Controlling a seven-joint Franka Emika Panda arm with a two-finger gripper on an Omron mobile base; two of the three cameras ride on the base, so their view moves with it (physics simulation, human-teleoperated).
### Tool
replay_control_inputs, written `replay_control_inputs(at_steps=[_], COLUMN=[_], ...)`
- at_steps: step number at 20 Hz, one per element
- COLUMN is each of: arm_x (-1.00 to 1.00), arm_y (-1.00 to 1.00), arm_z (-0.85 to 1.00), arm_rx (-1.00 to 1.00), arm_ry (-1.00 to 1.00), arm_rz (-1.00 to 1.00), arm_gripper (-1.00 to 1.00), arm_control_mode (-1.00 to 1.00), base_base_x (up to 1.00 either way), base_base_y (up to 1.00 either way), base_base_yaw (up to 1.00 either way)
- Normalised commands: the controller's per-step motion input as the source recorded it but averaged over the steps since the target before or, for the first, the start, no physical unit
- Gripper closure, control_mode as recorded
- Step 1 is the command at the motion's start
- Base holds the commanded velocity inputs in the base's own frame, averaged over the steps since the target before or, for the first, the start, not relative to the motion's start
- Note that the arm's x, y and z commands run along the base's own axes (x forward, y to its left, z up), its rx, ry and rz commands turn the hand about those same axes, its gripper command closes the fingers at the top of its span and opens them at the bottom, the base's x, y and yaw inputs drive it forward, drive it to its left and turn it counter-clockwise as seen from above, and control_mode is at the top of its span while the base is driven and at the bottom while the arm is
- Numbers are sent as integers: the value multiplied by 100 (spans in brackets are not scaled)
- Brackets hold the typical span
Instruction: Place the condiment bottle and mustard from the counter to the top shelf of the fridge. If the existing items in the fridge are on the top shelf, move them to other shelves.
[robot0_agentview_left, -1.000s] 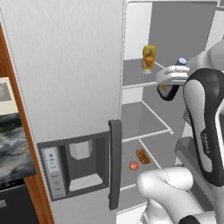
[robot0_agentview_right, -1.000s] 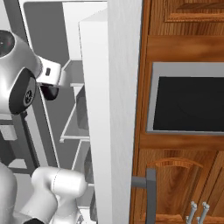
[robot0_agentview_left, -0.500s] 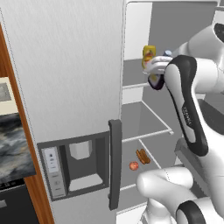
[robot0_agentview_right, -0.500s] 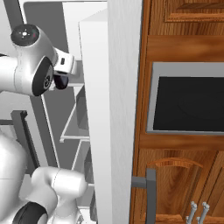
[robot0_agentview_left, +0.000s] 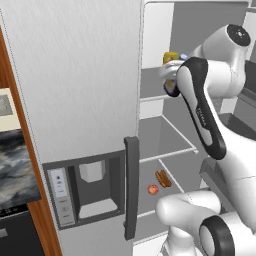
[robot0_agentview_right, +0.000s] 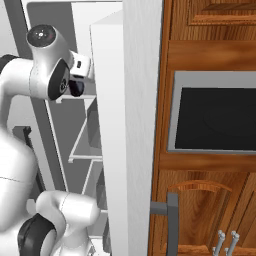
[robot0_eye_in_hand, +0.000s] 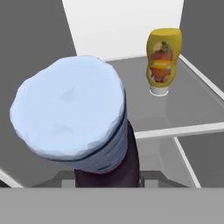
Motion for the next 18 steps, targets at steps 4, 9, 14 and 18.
replay_control_inputs(at_steps=[4,9,14,18], arm_x=[31,34,37,32], arm_y=[1,0,7,14], arm_z=[-13,-14,-16,-25], arm_rx=[-4,-2,0,0], arm_ry=[0,2,2,3], arm_rz=[0,0,0,0], arm_gripper=[100,100,100,100], arm_control_mode=[-100,-100,-100,-100], base_base_x=[0,0,0,0], base_base_y=[0,0,0,0], base_base_yaw=[0,0,0,0])
